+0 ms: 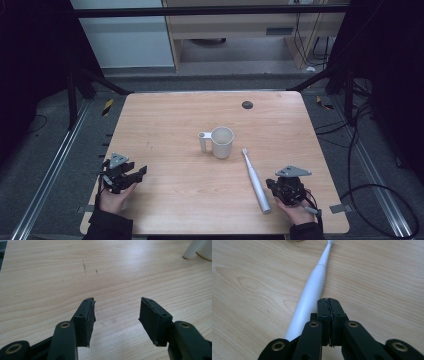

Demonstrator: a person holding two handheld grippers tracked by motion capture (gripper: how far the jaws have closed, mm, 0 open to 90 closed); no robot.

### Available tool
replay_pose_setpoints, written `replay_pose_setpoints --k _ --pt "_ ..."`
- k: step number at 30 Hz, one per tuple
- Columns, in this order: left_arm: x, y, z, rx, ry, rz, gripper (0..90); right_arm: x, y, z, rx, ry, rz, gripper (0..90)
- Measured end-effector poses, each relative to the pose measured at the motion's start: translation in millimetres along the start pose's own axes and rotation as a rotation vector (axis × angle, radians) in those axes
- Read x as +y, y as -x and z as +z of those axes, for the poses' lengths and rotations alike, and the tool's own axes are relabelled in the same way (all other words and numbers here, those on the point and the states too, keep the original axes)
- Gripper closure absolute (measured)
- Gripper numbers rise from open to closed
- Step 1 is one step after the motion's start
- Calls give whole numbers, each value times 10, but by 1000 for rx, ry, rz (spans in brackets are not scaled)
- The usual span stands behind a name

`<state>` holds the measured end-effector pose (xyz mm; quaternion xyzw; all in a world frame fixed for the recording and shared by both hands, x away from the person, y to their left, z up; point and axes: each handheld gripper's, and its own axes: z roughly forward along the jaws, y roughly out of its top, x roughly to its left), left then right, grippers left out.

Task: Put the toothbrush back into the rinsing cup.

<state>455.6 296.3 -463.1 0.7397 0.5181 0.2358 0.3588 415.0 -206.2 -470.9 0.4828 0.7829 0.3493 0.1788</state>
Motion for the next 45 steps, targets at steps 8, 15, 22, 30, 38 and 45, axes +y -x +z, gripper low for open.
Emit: replay_pose_setpoints --k 8,15,22,30,38,45 --pt "1 1 13 -3 -9 8 444 88 122 -63 -59 5 37 805" --pt "-3 3 29 -5 -12 8 432 248 161 -76 -81 -3 45 742" --pt "-4 9 37 4 -18 27 414 407 145 -51 -77 -18 56 691" --pt "-6 12 53 2 -29 33 406 579 103 2 -63 -32 62 647" --pt "-1 14 53 5 -33 44 396 719 54 56 -59 -51 63 621" --pt "1 35 62 10 -38 54 408 808 -10 129 -58 -62 48 603"
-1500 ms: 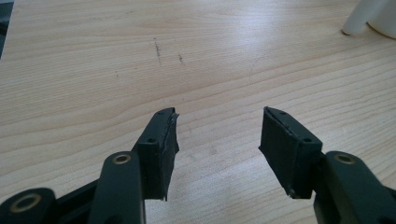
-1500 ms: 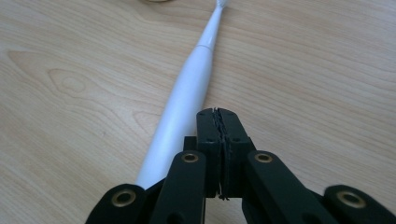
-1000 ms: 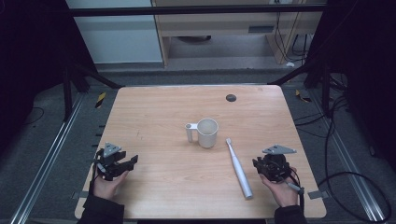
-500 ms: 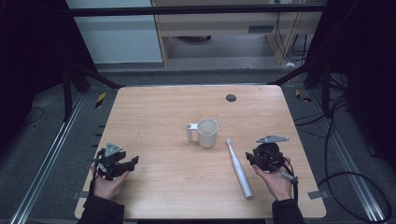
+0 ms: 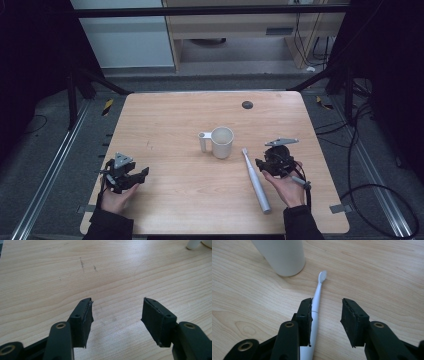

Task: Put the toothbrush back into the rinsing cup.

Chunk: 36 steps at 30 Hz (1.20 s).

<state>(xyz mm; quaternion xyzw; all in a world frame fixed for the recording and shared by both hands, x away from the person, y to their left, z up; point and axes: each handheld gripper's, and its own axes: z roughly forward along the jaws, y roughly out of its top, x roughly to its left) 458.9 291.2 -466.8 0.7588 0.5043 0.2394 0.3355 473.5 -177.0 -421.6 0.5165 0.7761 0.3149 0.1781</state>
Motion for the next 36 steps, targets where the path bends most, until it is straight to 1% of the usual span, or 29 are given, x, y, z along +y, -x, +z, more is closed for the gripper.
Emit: replay_pose_setpoints --k 4,5,10,19,26,29,31,36 --pt "0 -1 1 0 -1 0 411 31 -44 38 0 -11 -8 601" --pt "1 -1 3 -1 -2 1 412 47 -67 62 6 -22 -12 600" --pt "3 8 5 -4 -3 6 414 59 -99 119 7 -51 -20 596" --pt "1 10 4 -9 -6 10 416 52 -118 213 15 -102 -22 584" --pt "2 8 12 -10 -11 12 417 -6 -117 301 21 -145 -25 575" --pt "2 11 10 -11 -10 13 418 -27 -116 322 18 -164 -13 572" --pt "1 9 10 -11 -11 13 418 -38 -106 329 24 -165 -23 572" --pt "1 10 12 -13 -10 13 419 -51 -112 347 27 -185 -15 571"
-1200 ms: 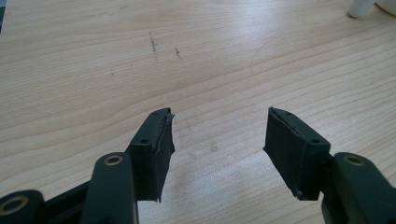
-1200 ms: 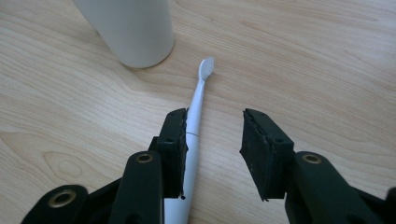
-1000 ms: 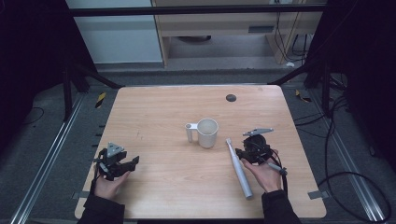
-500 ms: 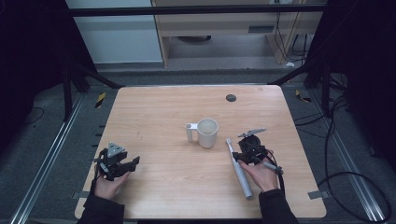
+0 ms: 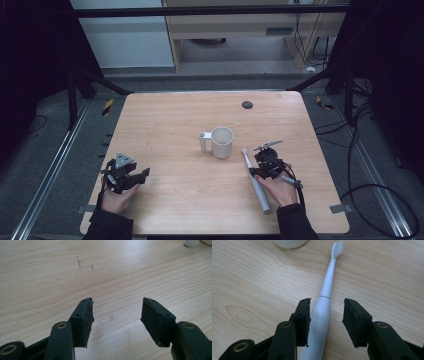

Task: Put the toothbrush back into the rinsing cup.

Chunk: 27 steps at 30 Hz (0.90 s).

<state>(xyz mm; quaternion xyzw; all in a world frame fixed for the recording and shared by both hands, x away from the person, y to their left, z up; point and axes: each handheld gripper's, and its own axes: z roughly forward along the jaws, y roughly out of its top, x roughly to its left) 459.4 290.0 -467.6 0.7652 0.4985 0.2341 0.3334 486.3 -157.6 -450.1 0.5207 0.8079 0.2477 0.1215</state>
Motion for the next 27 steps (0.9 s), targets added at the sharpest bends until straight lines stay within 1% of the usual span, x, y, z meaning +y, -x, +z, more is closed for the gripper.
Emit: replay_pose_setpoints --k 5,16,18,22,23,27 --pt "1 0 -2 0 -1 0 420 -17 -3 41 1 -19 -3 572" --pt "0 -3 0 -1 -4 0 421 -35 -13 124 15 -69 11 572" --pt "0 -1 2 -1 -4 1 421 -37 -10 140 16 -73 5 573" --pt "0 -1 4 -2 -6 0 422 -38 -21 167 17 -86 17 577" --pt "0 -2 4 -3 -6 0 422 -39 -17 177 19 -83 9 579" --pt "0 -3 6 -4 -9 0 423 -36 -26 206 18 -97 6 588"
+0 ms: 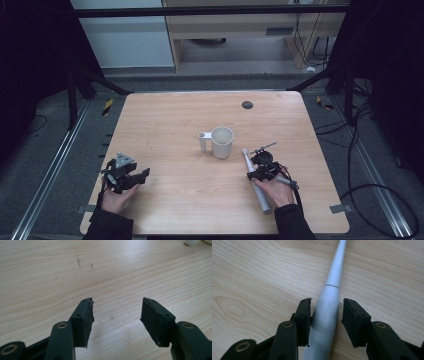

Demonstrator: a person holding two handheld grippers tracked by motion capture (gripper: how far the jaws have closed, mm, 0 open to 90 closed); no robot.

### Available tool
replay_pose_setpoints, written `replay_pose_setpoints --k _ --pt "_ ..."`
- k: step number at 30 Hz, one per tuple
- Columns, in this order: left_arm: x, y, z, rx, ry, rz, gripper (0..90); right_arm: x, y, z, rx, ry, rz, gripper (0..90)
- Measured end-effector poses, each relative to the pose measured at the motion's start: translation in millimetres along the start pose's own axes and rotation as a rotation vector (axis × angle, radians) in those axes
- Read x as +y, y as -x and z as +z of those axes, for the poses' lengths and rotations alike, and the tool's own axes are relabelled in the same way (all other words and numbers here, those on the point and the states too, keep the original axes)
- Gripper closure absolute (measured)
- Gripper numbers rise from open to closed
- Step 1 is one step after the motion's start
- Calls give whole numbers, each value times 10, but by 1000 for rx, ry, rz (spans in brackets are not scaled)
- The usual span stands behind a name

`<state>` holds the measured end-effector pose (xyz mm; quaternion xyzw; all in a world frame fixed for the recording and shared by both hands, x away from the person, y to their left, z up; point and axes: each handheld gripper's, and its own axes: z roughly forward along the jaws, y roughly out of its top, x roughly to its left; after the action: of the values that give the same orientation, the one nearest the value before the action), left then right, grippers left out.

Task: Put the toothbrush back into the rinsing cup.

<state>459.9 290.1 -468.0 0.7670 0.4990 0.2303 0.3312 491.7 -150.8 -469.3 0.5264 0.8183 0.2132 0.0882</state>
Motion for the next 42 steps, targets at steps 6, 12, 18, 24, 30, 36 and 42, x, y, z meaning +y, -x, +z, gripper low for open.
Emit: replay_pose_setpoints --k 6,12,18,24,30,36,42 --pt "-1 1 5 -1 1 -3 424 3 -17 30 -13 -18 -4 601" --pt "-1 1 8 -1 -1 -4 424 6 -26 47 -12 -21 -6 618" --pt "-1 0 9 -1 -2 -1 425 8 -44 59 -26 -24 -16 647" --pt "0 -1 9 -1 -5 2 425 18 -60 56 -37 -36 -2 669" --pt "0 -4 8 -2 -4 1 426 17 -48 42 -35 -43 2 671" --pt "0 -4 9 -2 -5 2 426 25 -12 -75 -16 -9 20 672" --pt "-1 0 9 -2 -2 -4 426 19 38 -192 -11 52 33 674"
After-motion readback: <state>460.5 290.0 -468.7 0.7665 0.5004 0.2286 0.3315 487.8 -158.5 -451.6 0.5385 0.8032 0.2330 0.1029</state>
